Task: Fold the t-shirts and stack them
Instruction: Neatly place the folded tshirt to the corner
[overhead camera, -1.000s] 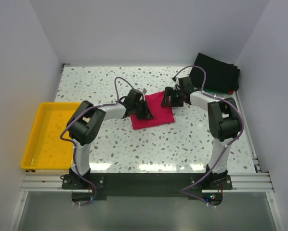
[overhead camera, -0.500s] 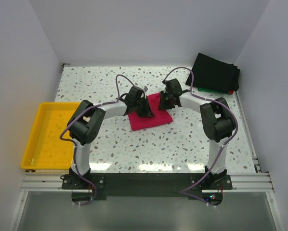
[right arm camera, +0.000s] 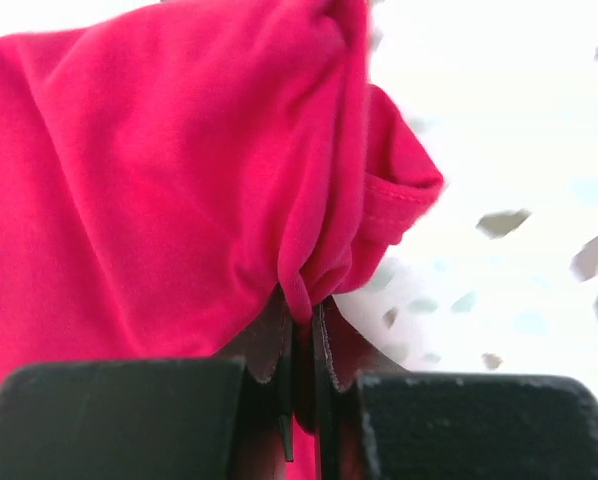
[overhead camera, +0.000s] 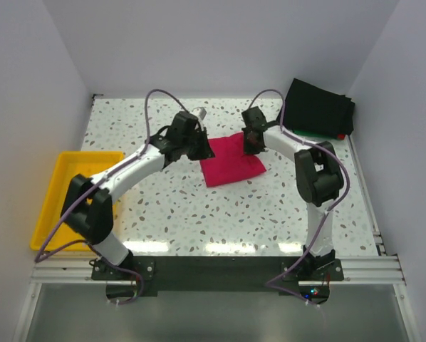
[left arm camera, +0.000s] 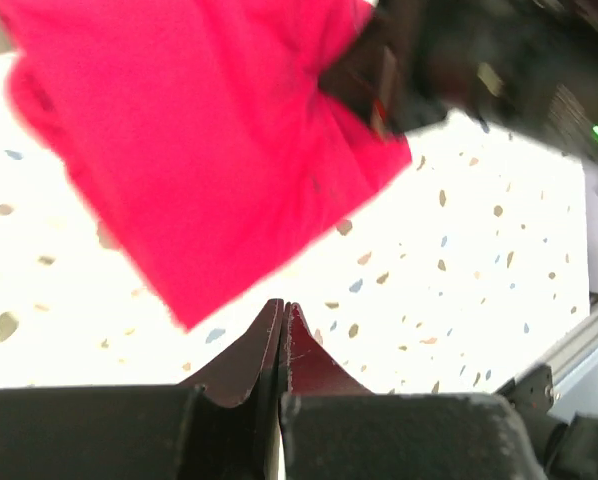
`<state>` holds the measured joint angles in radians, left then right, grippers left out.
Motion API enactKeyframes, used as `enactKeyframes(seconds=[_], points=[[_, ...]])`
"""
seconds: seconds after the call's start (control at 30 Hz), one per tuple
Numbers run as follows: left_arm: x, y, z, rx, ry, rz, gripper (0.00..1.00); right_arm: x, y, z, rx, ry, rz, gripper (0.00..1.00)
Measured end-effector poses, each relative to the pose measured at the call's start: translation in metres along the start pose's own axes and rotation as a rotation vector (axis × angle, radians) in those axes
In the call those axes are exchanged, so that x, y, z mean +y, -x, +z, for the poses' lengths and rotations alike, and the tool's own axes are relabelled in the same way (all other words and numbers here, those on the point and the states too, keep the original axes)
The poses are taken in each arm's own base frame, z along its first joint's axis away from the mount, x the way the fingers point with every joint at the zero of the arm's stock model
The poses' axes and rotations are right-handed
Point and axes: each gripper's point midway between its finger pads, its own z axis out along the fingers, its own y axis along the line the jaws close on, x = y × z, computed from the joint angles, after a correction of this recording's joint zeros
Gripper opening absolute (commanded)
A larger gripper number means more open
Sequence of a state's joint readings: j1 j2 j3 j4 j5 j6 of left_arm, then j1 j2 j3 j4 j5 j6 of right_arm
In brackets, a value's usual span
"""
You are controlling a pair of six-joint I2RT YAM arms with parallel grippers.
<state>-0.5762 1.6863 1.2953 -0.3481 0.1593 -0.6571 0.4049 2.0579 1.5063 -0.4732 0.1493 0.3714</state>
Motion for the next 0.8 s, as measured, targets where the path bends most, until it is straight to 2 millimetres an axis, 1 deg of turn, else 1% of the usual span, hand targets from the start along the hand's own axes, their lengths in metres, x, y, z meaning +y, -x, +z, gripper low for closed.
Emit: enactKeyframes(seconds=[0.07,0.13,0.23,0.3,0.4,0.53,0.67,0.8], points=[[-0.003,0.003,-0.031,-0.047,-0.008,0.03,0.0,-0.007,0.017,0.003,-0.024,-0.049,-0.009,0.0],[0.0,0.0,-0.058,-0.083,-0.002,0.056,0.0,-0.015,0.035,0.008,-0.045,-0.099,-0.017,0.0],[0.011,-0.01,-0.082,-0.105,0.029,0.087,0.01,-0.03,0.065,0.014,-0.088,-0.171,-0.042,0.0],[0.021,-0.018,-0.092,-0.103,0.059,0.107,0.01,-0.041,0.084,0.016,-0.117,-0.217,-0.059,0.0],[0.035,-0.027,-0.099,-0.094,0.107,0.132,0.01,-0.054,0.112,0.017,-0.16,-0.275,-0.081,0.0],[0.049,-0.032,-0.099,-0.085,0.158,0.17,0.01,-0.075,0.149,0.01,-0.225,-0.345,-0.107,0.0],[0.057,-0.037,-0.099,-0.068,0.184,0.197,0.0,-0.094,0.184,-0.009,-0.293,-0.397,-0.125,0.0],[0.062,-0.043,-0.098,-0.047,0.19,0.219,0.0,-0.107,0.215,-0.034,-0.366,-0.439,-0.155,0.0]])
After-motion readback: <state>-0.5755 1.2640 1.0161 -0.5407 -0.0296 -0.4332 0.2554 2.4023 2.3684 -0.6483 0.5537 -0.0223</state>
